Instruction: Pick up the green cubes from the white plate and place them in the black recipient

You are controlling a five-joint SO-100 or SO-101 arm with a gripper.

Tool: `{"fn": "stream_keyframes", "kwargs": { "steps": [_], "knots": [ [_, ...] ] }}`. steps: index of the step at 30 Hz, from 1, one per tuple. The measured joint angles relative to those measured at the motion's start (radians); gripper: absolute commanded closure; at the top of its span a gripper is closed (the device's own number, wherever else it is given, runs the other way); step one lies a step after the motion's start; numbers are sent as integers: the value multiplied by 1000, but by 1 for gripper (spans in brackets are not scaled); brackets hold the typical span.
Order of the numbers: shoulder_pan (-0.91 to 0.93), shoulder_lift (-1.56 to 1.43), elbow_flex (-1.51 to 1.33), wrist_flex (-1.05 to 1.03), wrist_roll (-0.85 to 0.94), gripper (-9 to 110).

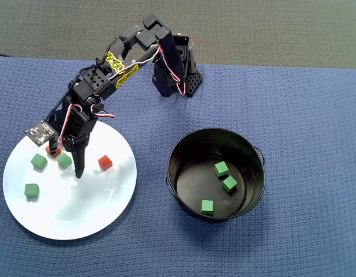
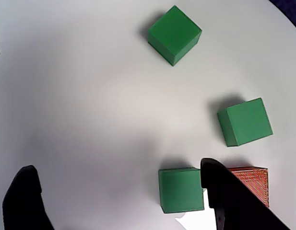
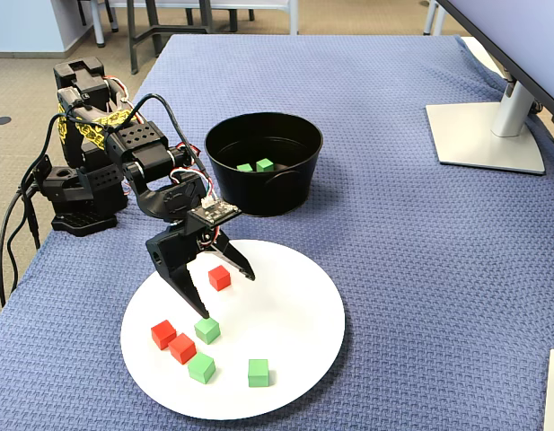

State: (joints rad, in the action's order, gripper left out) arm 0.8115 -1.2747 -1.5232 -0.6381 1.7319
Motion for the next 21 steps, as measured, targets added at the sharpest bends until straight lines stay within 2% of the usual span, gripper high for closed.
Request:
{"fn": "stream_keyframes", "kwargs": {
  "steps": [21],
  "knots": [
    [18, 12, -114, 44, 77, 61]
  ]
}}
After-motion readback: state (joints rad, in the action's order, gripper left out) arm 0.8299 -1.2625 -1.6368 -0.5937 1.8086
